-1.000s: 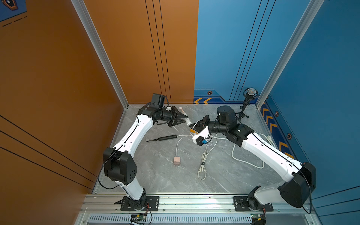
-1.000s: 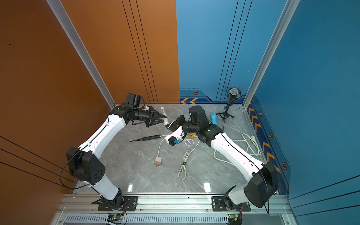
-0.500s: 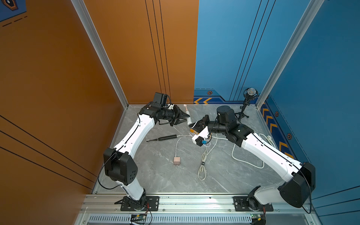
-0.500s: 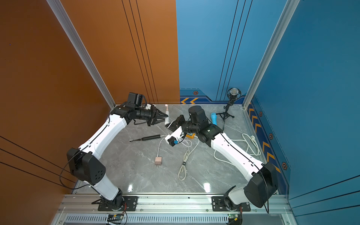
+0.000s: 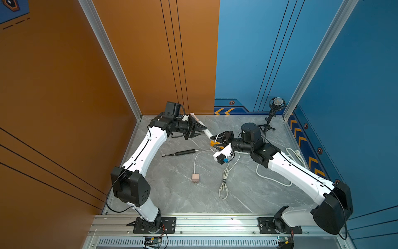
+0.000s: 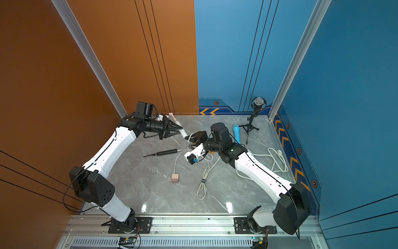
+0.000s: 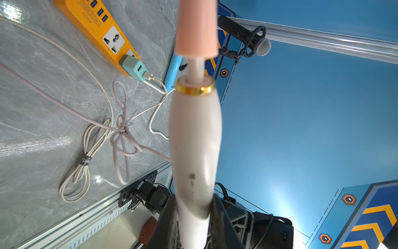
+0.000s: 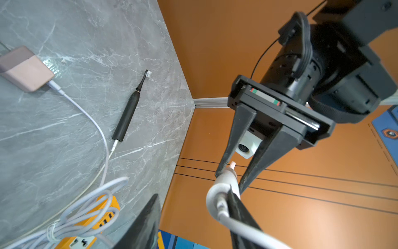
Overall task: Charge the electric toothbrush
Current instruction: Insert the charging cable into the electric toothbrush.
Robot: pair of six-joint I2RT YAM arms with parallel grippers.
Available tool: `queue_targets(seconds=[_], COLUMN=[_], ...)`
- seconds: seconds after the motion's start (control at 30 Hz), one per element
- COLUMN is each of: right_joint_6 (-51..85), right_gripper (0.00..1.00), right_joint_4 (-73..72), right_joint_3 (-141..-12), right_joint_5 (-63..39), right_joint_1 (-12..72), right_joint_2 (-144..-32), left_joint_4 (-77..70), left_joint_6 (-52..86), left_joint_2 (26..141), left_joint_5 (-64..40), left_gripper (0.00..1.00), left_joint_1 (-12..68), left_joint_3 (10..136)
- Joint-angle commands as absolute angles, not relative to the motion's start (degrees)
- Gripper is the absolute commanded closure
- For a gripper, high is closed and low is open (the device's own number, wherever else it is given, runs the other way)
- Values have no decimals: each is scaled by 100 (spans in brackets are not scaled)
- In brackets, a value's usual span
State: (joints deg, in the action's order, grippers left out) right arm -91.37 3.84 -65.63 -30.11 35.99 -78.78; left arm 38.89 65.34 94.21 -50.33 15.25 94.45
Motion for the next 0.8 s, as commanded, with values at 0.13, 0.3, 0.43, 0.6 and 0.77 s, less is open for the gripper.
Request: queue_targets(seconds=[0.13,0.3,0.43,0.6,0.77], right_joint_6=[-8253,-7430,-6768,-6198,-4307], right_gripper=[0,0,0,1,7], right_joint_4=[-299,-1071,-993,208,768], right_joint_3=[-5904,-5368,-5119,-5126,-5229], right_joint_5=[-2656,-2204,-1988,-2217,-2949], right_joint_1=[3752,3832,3858,3981,4349], right_joint_2=[-7552,-7252,-6935,-6611,-6307], left_joint_4=[3832,3832,3832,3832,3824], left_joint_6=[6300,6231,6184,5841,4966], left_joint_2=[9219,9254,9187,9070,8943], left_joint_5=[-5398,-5414,-5361,-4907,-3913], left_gripper=[100,100,100,100,100], left_joint_1=[1380,1303,1194,1008,1061], left_joint_3=[9492,9470,9487,9596,9598])
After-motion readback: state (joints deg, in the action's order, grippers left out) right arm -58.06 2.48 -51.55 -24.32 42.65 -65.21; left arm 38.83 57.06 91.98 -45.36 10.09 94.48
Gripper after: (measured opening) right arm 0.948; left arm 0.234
